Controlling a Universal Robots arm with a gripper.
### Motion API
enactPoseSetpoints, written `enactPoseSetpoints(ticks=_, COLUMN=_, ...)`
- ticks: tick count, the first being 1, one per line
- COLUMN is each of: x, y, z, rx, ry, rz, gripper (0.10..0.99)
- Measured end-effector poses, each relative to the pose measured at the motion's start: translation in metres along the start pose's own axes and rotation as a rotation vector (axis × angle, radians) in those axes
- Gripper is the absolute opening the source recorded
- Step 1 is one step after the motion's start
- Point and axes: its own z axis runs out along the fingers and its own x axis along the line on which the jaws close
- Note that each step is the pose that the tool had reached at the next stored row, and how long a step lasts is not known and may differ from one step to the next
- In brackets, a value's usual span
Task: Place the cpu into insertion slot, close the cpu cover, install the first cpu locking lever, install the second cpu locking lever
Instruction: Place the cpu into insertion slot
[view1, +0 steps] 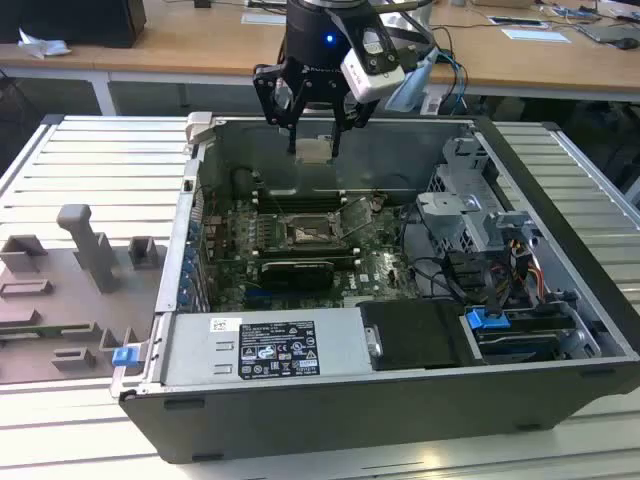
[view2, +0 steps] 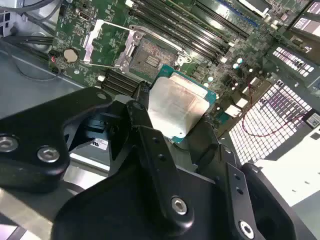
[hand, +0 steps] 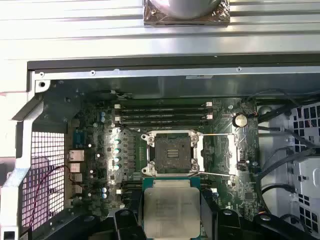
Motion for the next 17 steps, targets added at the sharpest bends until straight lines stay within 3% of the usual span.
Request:
enactPoseSetpoints(ticks=15, x=0.0000, y=0.0001, z=0.0018, rx=-0.003, ry=-0.0134, rz=0.149, gripper=0.541)
enactPoseSetpoints(ticks=17, x=-0.0001, y=0.0003, z=0.0020, rx=-0.004, ry=-0.0185, rz=0.207, gripper=0.541)
